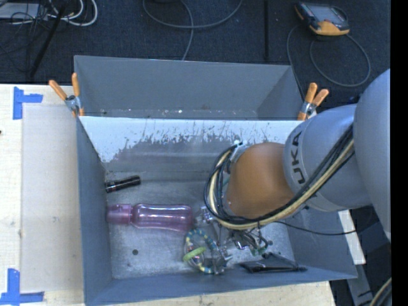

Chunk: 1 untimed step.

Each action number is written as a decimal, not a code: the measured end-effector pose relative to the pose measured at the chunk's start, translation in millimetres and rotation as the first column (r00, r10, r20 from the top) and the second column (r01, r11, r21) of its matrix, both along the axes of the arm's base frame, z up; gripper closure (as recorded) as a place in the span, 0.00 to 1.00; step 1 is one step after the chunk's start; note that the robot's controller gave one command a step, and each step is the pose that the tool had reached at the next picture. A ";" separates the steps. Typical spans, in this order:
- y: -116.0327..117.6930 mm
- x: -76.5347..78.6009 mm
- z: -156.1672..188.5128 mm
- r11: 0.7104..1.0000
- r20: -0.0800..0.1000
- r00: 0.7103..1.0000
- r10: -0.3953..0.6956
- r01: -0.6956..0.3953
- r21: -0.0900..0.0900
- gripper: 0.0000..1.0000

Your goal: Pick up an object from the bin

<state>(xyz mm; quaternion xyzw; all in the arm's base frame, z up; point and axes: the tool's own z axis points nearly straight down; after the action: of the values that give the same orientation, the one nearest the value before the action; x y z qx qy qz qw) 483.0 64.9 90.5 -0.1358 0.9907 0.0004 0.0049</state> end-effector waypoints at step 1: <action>-51.5 5.2 -13.0 0.995 0.045 0.994 0.096 -0.096 -0.001 1.00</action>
Offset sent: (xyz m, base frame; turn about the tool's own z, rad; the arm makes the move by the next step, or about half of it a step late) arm 0.0000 0.0000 0.0000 0.0000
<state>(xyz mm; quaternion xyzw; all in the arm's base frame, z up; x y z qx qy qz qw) 488.3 13.4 77.6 -0.1834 0.9827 -0.0018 0.0272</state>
